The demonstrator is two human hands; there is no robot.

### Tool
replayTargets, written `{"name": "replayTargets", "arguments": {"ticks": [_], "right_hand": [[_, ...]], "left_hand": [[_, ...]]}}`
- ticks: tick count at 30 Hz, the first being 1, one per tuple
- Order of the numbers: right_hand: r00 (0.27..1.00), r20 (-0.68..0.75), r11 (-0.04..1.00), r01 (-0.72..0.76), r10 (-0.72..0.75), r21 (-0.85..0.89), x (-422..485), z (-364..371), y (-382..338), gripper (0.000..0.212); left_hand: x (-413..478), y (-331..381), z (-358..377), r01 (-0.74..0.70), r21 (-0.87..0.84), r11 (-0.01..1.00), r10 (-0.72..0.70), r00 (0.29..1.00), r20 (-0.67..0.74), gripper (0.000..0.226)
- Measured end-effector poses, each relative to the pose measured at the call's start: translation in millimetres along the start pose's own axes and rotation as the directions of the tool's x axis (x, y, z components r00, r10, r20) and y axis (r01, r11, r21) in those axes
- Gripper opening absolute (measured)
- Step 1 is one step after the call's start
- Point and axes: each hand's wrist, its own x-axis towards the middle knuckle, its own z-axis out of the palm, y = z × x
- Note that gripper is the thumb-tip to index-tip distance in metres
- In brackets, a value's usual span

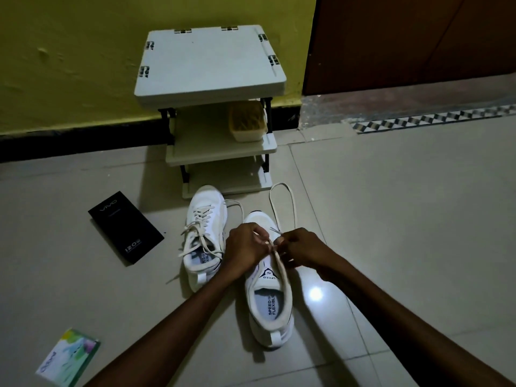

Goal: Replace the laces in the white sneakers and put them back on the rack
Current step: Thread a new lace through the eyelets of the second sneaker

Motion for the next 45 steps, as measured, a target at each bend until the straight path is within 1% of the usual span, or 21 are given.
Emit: {"name": "replayTargets", "arguments": {"ticks": [4,8,13,15,17,19,21,23,25,27,28,29,30,31,32,33,34,35,39,41,45], "right_hand": [[0.993,-0.091,0.997,0.071,-0.069,0.019,-1,4,5,0.011],[0.968,-0.238,0.993,0.102,-0.083,0.067,2,13,12,0.005],[0.948,-0.311,0.998,0.066,-0.067,-0.012,6,15,7,0.016],[0.95,-0.303,0.993,0.052,-0.08,-0.102,6,9,-1,0.021],[0.95,-0.298,0.993,0.066,-0.092,-0.097,2,1,-13,0.023],[0.951,-0.297,0.993,0.106,-0.086,0.054,-9,-12,-32,0.022],[0.961,-0.252,0.942,0.184,-0.112,0.28,-23,-29,-62,0.022],[0.96,-0.207,0.827,0.269,-0.189,0.493,-38,-47,-92,0.029],[0.945,-0.203,0.649,0.325,-0.258,0.688,-46,-62,-109,0.031],[0.962,-0.137,0.441,0.231,-0.234,0.867,-44,-67,-107,0.027],[0.978,-0.08,0.436,0.159,-0.194,0.886,-40,-65,-101,0.024],[0.991,-0.029,0.54,0.098,-0.134,0.836,-34,-60,-91,0.022],[0.998,-0.011,0.727,0.056,-0.067,0.684,-26,-53,-77,0.019],[0.999,-0.03,0.907,0.029,-0.019,0.42,-17,-44,-61,0.016],[0.998,-0.059,0.995,0.009,-0.003,0.1,-8,-35,-44,0.016],[0.998,-0.067,0.978,0.006,-0.02,-0.207,-1,-25,-28,0.022],[0.998,-0.048,0.897,0.025,-0.052,-0.442,4,-15,-15,0.028],[0.996,-0.029,0.822,0.05,-0.081,-0.567,5,-7,-6,0.033],[0.981,-0.104,0.778,0.066,-0.166,-0.625,4,5,-4,0.025],[0.979,-0.074,0.774,0.103,-0.19,-0.624,8,4,-3,0.021],[0.983,-0.043,0.883,0.141,-0.179,-0.448,16,1,6,0.034]], "left_hand": [[0,-2,3,-0.034,-0.035,0.999,0.035,0.999,0.013,0.031],[0,-5,3,-0.019,-0.081,0.997,0.023,0.998,0.051,0.031],[3,-5,-1,-0.032,-0.021,0.999,0.035,0.987,0.159,0.029],[5,-5,-2,-0.047,-0.001,0.999,0.046,0.977,0.207,0.029],[7,-6,-3,-0.079,0.039,0.996,0.068,0.969,0.236,0.029],[8,-9,-4,-0.096,0.071,0.993,0.076,0.965,0.251,0.031],[11,-11,-4,-0.1,0.067,0.993,0.079,0.961,0.265,0.032],[12,-10,-5,-0.12,0.12,0.985,0.082,0.955,0.286,0.036],[13,-9,-7,-0.129,0.156,0.979,0.077,0.95,0.302,0.036],[16,-3,-17,-0.101,0.074,0.992,0.072,0.942,0.327,0.032],[18,4,-26,-0.072,0.013,0.997,0.064,0.938,0.341,0.028],[20,11,-36,-0.039,-0.067,0.997,0.06,0.934,0.352,0.025],[22,21,-48,-0.014,-0.152,0.988,0.068,0.932,0.355,0.023],[22,32,-60,-0.003,-0.225,0.974,0.082,0.936,0.343,0.022],[22,42,-71,-0.007,-0.28,0.96,0.099,0.943,0.316,0.021],[21,51,-80,-0.02,-0.337,0.941,0.121,0.952,0.282,0.021],[20,58,-87,-0.04,-0.395,0.918,0.149,0.957,0.248,0.021],[19,64,-92,-0.059,-0.45,0.891,0.176,0.959,0.222,0.022],[14,64,-91,-0.114,-0.515,0.849,0.266,0.936,0.231,0.031],[13,54,-82,-0.115,-0.503,0.857,0.283,0.92,0.27,0.038],[18,31,-64,-0.115,-0.444,0.889,0.284,0.898,0.336,0.06]]}}
